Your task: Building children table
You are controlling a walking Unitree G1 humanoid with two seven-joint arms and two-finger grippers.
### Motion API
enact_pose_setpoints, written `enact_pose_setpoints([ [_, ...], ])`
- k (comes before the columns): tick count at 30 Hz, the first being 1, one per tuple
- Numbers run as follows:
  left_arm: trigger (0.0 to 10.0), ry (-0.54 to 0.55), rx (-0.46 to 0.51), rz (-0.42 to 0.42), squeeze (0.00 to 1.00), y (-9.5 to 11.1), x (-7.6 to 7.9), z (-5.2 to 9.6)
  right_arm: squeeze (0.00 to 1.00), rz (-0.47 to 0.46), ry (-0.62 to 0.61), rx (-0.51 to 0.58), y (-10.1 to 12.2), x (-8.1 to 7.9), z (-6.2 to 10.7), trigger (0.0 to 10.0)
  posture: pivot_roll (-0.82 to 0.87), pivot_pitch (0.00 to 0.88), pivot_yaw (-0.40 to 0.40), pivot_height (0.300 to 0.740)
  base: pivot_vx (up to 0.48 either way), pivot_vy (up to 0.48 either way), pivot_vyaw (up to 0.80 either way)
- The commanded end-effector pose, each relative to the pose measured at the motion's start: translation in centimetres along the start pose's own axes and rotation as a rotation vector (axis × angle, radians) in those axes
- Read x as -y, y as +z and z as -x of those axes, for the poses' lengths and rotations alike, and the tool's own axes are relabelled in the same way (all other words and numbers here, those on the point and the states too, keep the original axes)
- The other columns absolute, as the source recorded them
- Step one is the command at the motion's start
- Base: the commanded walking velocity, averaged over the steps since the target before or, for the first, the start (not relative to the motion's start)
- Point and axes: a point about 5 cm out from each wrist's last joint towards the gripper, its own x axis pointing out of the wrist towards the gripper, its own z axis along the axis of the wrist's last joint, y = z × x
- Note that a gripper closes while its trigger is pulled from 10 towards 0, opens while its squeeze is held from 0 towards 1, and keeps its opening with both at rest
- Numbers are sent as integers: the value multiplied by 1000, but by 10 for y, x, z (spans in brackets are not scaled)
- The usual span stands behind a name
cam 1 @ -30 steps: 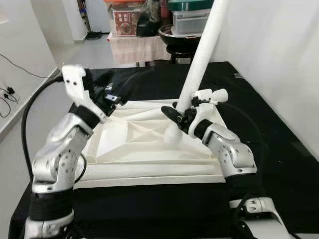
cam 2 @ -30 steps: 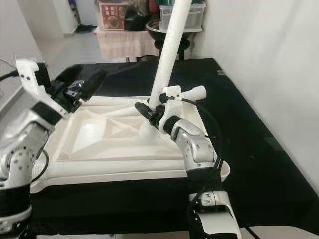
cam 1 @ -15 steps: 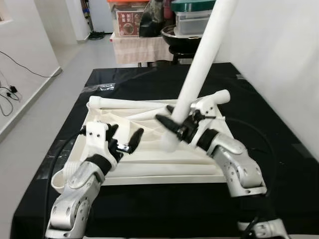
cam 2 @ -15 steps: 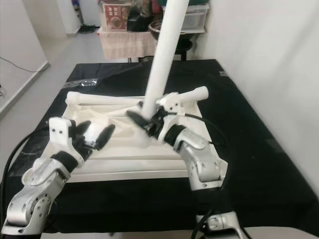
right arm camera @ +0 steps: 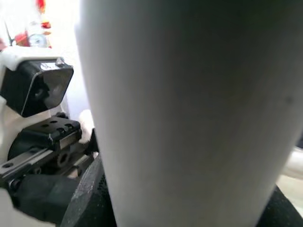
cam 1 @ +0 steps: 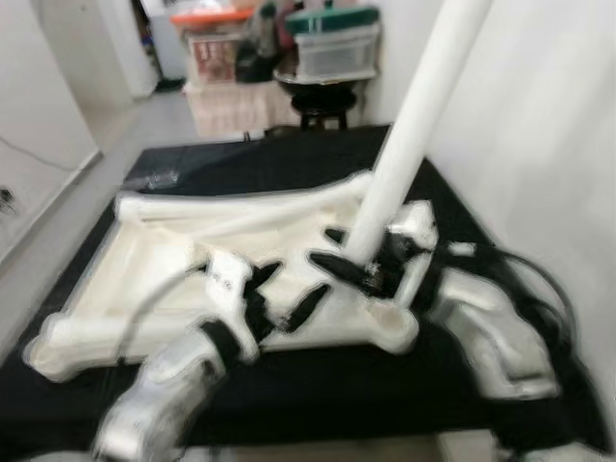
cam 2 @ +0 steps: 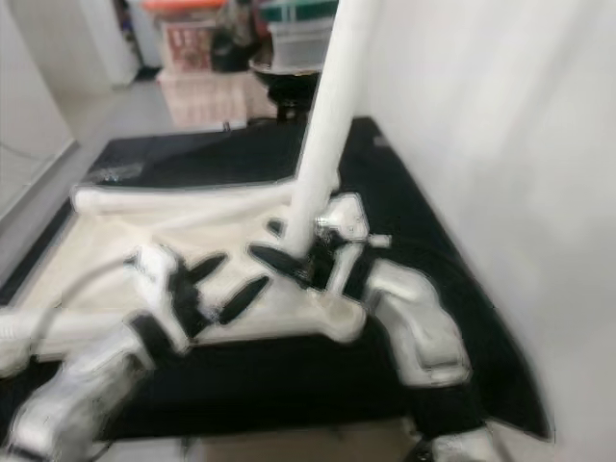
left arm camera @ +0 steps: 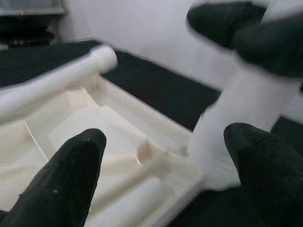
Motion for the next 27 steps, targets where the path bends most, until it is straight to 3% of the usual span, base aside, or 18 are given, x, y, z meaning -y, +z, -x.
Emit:
enact_pose_setpoints([
  [1, 10000, -16, -33, -16, 0, -3, 3, 2, 0, 6, 21, 9, 4, -1, 1, 10000, -53, 3, 48, 740, 0, 0, 0],
  [6, 10000, -28, -54, -10, 0, -5, 9, 9, 0, 8, 48, 3, 6, -3, 5, 10000, -47, 24, 41, 740, 0, 0, 0],
  [12, 10000, -51, -87, -24, 0, -7, 16, 18, 0, 35, 77, 11, 11, -3, 7, 10000, -36, 46, 35, 740, 0, 0, 800],
  [15, 10000, -97, -124, -58, 0, -10, 20, 22, 0, 22, 70, 5, 11, 1, 9, 10000, -36, 53, 34, 740, 0, 0, 800],
  [20, 10000, -168, -171, -112, 0, -16, 28, 25, 0, 4, 57, -12, 12, 6, 12, 10000, -36, 58, 33, 740, 0, 0, 0],
  [21, 10000, -193, -189, -124, 0, -18, 30, 24, 0, 29, 32, -60, 10, 15, 23, 10000, -42, 66, 31, 740, 0, 0, 0],
  [27, 10000, -219, -191, -159, 0, -19, 32, 20, 0, 31, -37, -93, 9, 31, 42, 10000, -45, 81, 32, 740, 0, 0, 0],
])
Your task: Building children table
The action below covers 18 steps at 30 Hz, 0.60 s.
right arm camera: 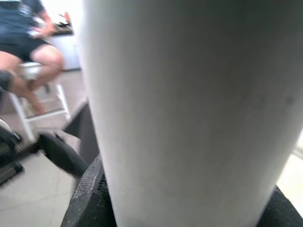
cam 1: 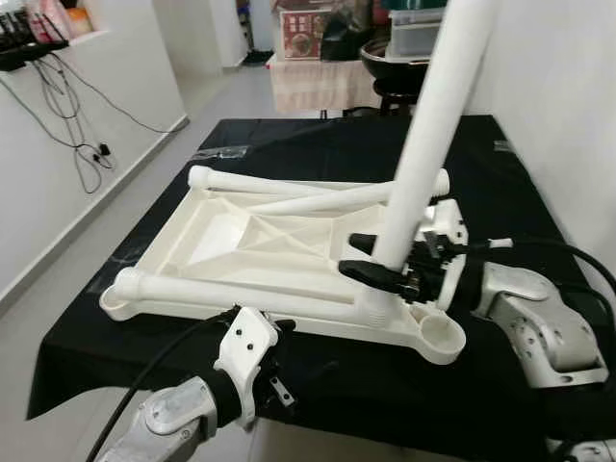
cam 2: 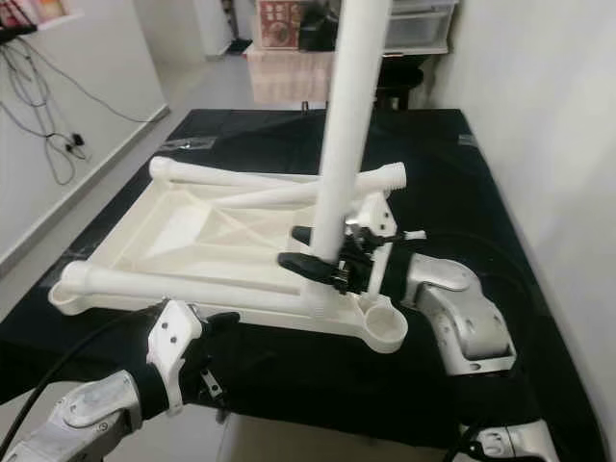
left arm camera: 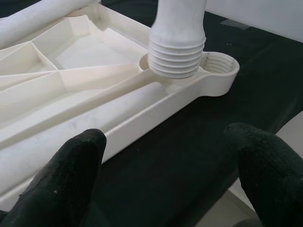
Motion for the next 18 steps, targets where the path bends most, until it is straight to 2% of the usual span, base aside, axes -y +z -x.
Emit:
enact_pose_setpoints([
  [1, 10000, -17, -25, -39, 0, -3, 0, 0, 0, 13, -17, 14, 3, 5, 7, 10000, -49, 91, 25, 740, 0, 0, 0],
  [5, 10000, -19, -22, -74, 0, -3, -1, -2, 0, -8, -39, 3, 1, 9, 20, 10000, -60, 105, 33, 740, 0, 0, 0],
  [9, 10000, -22, -22, -78, 0, -3, 2, -1, 0, -21, -32, 2, 2, 7, 30, 10000, -66, 121, 45, 740, 0, 0, 0],
  [11, 10000, -34, -24, -83, 0, -3, 5, 1, 0, -47, -3, 20, 4, 3, 40, 10000, -64, 141, 61, 740, 0, 0, 0],
  [15, 10000, -32, -14, -95, 0, 1, 6, 6, 0, -58, 45, -21, -3, -6, 49, 10000, -56, 161, 78, 740, 0, 0, 0],
  [18, 10000, -31, -9, -97, 0, 2, 7, 8, 0, -49, 34, -42, -8, -5, 50, 10000, -57, 169, 85, 740, 0, 0, 0],
])
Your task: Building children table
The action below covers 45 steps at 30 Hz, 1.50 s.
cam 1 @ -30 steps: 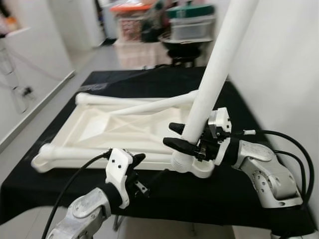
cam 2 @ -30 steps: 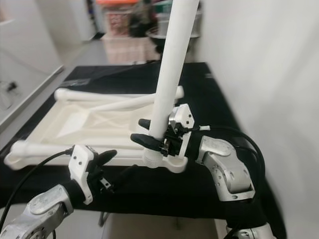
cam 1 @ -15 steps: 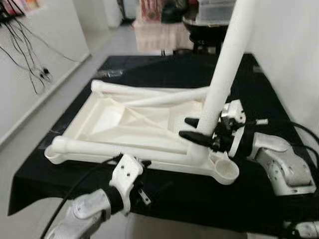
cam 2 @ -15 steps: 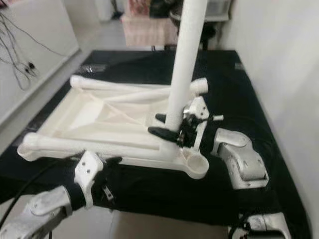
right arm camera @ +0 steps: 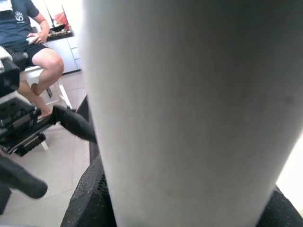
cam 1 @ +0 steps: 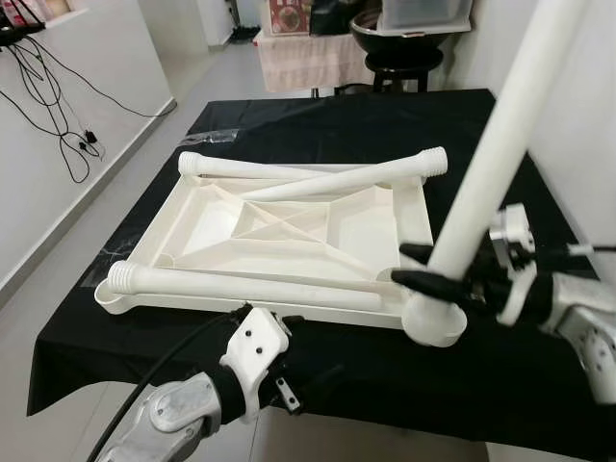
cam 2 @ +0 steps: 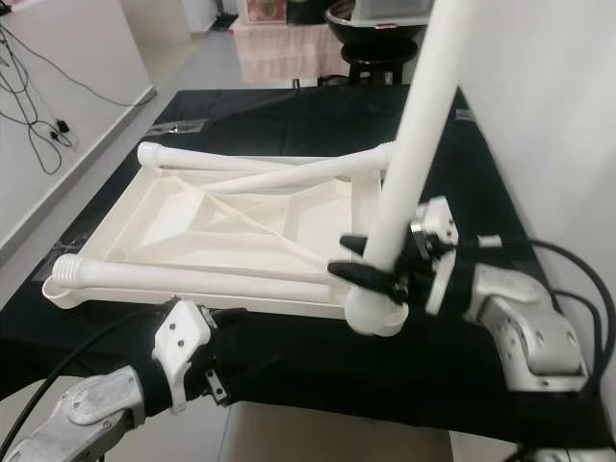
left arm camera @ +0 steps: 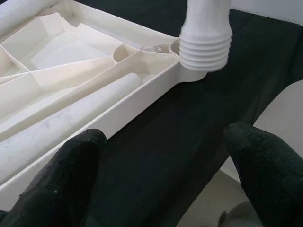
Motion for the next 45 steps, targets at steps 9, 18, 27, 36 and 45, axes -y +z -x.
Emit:
enact_pose_setpoints([
  [9, 10000, -46, -15, -2, 0, -2, 7, 10, 0, 27, -50, -21, 0, 6, -1, 10000, -46, 199, 91, 740, 0, 0, 0],
  [18, 10000, -125, -14, 23, 0, -2, 18, 15, 0, 29, -41, -34, 1, 9, 0, 10000, -39, 224, 99, 740, 0, 0, 0],
  [27, 10000, -156, -8, 39, 0, 0, 22, 18, 0, 23, -20, -45, 0, 12, -5, 10000, -30, 248, 104, 740, 0, 0, 0],
  [36, 10000, -163, -8, 50, 0, 1, 22, 21, 0, 10, 66, -61, 2, 7, -2, 10000, -22, 257, 114, 740, 0, 0, 0],
  [45, 10000, -171, -11, 47, 0, 1, 22, 21, 0, 32, 91, -90, 5, 9, 1, 10000, -22, 255, 116, 740, 0, 0, 0],
])
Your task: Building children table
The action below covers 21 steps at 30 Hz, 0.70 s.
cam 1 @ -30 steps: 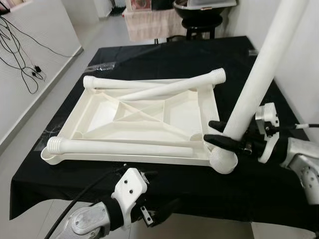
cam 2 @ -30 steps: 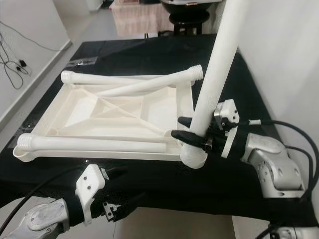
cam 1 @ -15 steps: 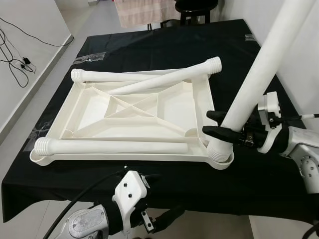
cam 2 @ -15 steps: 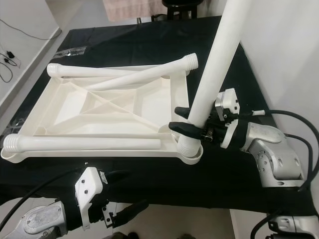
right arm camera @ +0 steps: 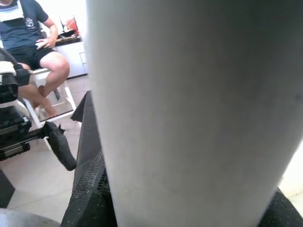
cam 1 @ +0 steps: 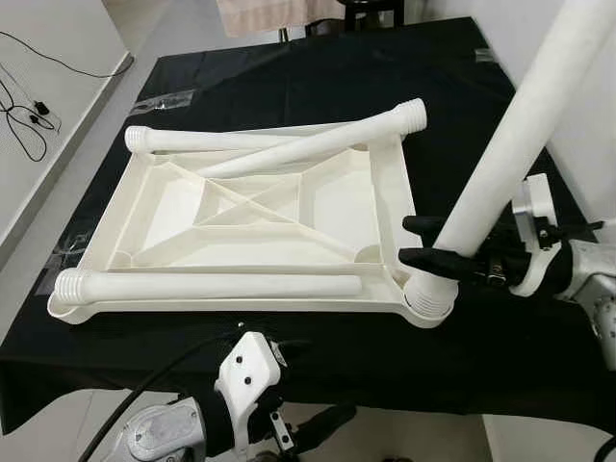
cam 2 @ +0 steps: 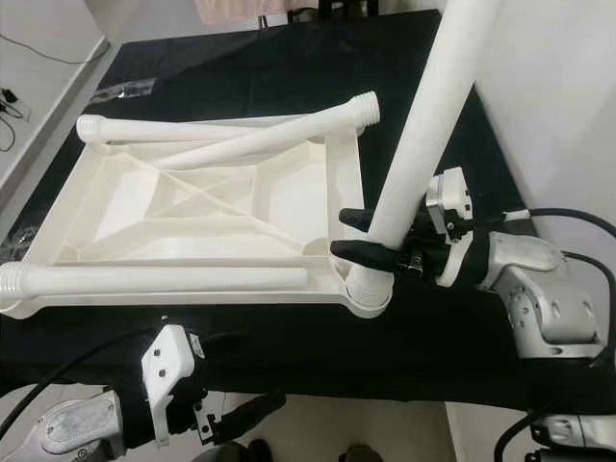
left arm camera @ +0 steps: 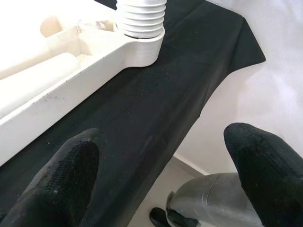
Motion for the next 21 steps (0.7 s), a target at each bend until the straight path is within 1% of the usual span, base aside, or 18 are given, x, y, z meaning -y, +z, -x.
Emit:
enact_pose_setpoints([
  [1, 10000, -10, -25, 4, 0, -2, 1, 3, 0, -88, 1, -107, -27, -2, -1, 10000, -21, 255, 117, 740, 0, 0, 0],
  [4, 10000, -10, -25, 1, 0, -2, 0, 3, 0, -59, 47, -111, -23, -1, -6, 10000, -19, 253, 118, 740, 0, 0, 0],
  [5, 10000, -10, -25, 1, 0, -2, 0, 3, 0, -46, 90, -116, -22, -4, -10, 10000, -19, 251, 118, 740, 0, 0, 0],
  [6, 10000, -10, -25, 1, 0, -2, 0, 3, 0, -46, 90, -116, -22, -4, -10, 10000, -19, 251, 118, 740, 0, 0, 0],
  [7, 10000, -11, -24, 1, 0, -2, 0, 3, 0, -35, 139, -126, -22, -7, -15, 10000, -19, 252, 119, 740, 0, 0, 0],
  [9, 10000, -11, -24, 1, 0, -2, 0, 3, 0, -35, 139, -126, -22, -7, -15, 10000, -19, 252, 119, 740, 0, 0, 0],
  [12, 10000, -16, -26, 0, 0, -2, 0, 3, 0, 13, 251, -161, -19, -15, -31, 10000, -15, 253, 119, 740, 0, 0, 0],
  [13, 10000, -17, -27, -1, 0, -2, 0, 3, 0, 24, 267, -165, -18, -15, -35, 10000, -13, 254, 119, 740, 0, 0, 0],
  [14, 10000, -17, -27, -1, 0, -2, 0, 3, 0, 24, 267, -165, -18, -15, -35, 10000, -13, 254, 119, 740, 0, 0, 0],
  [17, 10000, -17, -27, -1, 0, -2, 0, 3, 0, 66, 311, -180, -13, -17, -44, 10000, -8, 255, 117, 740, 0, 0, 0],
  [18, 10000, -17, -27, -1, 0, -2, 0, 3, 0, 66, 311, -180, -13, -17, -44, 10000, -8, 255, 117, 740, 0, 0, 0],
  [19, 10000, -16, -27, -2, 0, -2, 0, 3, 0, 86, 325, -176, -8, -15, -50, 10000, -9, 256, 113, 740, 0, 0, 0],
  [21, 10000, -16, -27, -2, 0, -1, 0, 3, 0, 89, 328, -173, -7, -14, -51, 10000, -9, 255, 113, 740, 0, 0, 0],
])
